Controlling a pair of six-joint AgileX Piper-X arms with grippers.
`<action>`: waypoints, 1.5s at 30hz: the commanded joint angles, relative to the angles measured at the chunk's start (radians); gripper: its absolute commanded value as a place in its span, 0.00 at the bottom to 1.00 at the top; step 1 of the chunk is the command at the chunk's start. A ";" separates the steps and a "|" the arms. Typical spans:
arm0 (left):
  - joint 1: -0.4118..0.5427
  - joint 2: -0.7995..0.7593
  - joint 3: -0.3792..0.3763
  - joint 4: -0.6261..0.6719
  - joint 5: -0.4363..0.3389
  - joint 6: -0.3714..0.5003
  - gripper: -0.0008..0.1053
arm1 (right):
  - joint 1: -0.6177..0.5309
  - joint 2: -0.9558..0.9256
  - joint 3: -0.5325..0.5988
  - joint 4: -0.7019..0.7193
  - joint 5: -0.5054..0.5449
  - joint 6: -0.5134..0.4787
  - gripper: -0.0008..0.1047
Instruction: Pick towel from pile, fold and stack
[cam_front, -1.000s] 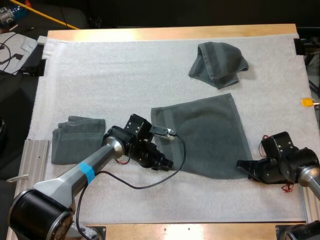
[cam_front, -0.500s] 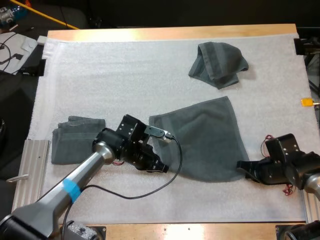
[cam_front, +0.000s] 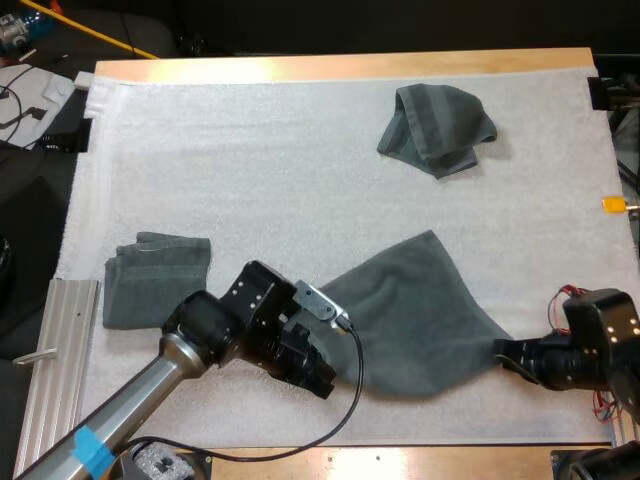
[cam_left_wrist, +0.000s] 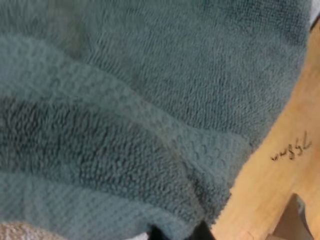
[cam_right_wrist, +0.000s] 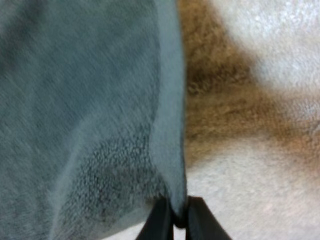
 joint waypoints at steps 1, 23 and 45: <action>0.004 -0.005 0.007 -0.031 0.012 -0.016 0.01 | -0.005 -0.032 -0.002 -0.017 -0.018 0.053 0.01; 0.104 -0.167 -0.152 -0.157 0.107 -0.157 0.01 | 0.003 -0.076 -0.302 -0.112 -0.014 0.194 0.01; 0.090 -0.278 -0.207 0.107 0.025 -0.120 0.01 | 0.000 -0.169 -0.400 0.134 -0.073 0.212 0.01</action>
